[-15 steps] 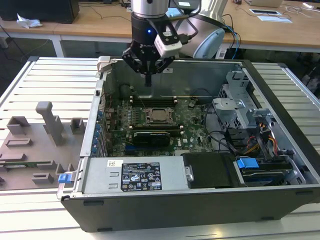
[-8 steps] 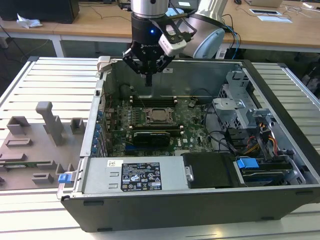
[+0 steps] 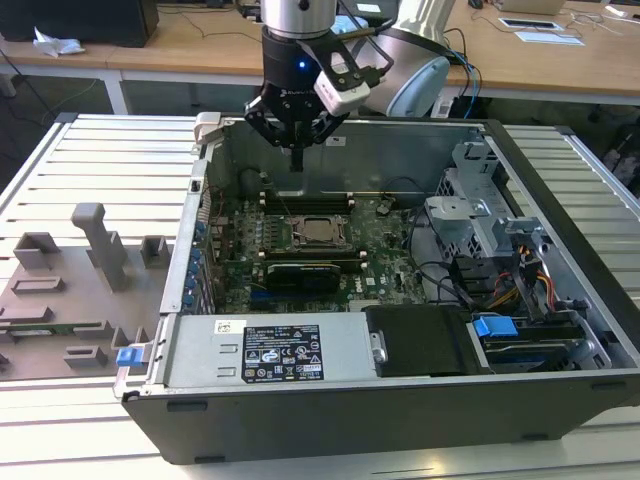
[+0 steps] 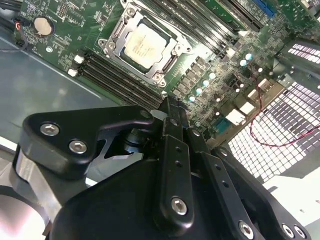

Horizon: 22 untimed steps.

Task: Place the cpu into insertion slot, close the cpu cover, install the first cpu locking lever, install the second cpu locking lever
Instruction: 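Install the first cpu locking lever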

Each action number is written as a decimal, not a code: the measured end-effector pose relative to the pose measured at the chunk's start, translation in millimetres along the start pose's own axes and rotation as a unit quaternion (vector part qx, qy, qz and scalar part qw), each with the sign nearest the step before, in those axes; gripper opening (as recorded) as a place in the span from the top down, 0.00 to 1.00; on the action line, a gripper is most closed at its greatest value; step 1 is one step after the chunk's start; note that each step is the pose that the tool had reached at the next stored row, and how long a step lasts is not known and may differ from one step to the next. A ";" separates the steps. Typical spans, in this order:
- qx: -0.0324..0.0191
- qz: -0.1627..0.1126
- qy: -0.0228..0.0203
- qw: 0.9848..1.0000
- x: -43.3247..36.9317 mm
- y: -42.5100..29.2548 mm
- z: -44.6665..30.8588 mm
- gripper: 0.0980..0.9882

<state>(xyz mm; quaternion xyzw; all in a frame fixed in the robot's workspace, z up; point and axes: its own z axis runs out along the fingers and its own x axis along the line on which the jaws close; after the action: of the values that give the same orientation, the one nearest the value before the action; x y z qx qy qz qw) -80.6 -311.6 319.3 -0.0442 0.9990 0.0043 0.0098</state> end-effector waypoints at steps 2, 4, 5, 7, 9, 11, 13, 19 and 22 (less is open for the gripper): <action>0.000 0.000 0.000 1.000 4.7 0.4 0.3 0.99; 0.000 0.000 0.000 1.000 6.4 0.5 1.5 0.99; 0.000 0.000 0.000 1.000 7.2 0.6 3.1 0.99; 0.000 0.000 0.000 1.000 8.1 0.7 5.9 0.99; 0.000 0.000 0.000 1.000 9.2 0.7 8.0 0.99; 0.000 0.000 0.000 1.000 10.5 0.8 9.9 0.99; 0.000 0.000 0.000 1.000 10.9 0.8 14.0 0.99; 0.000 0.000 0.000 1.000 22.3 6.0 24.5 0.99; 0.000 0.000 0.000 1.000 27.5 11.3 32.1 0.99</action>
<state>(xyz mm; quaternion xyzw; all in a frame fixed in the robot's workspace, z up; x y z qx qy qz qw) -108.5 -302.5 286.7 -0.0442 0.9990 0.0043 0.0098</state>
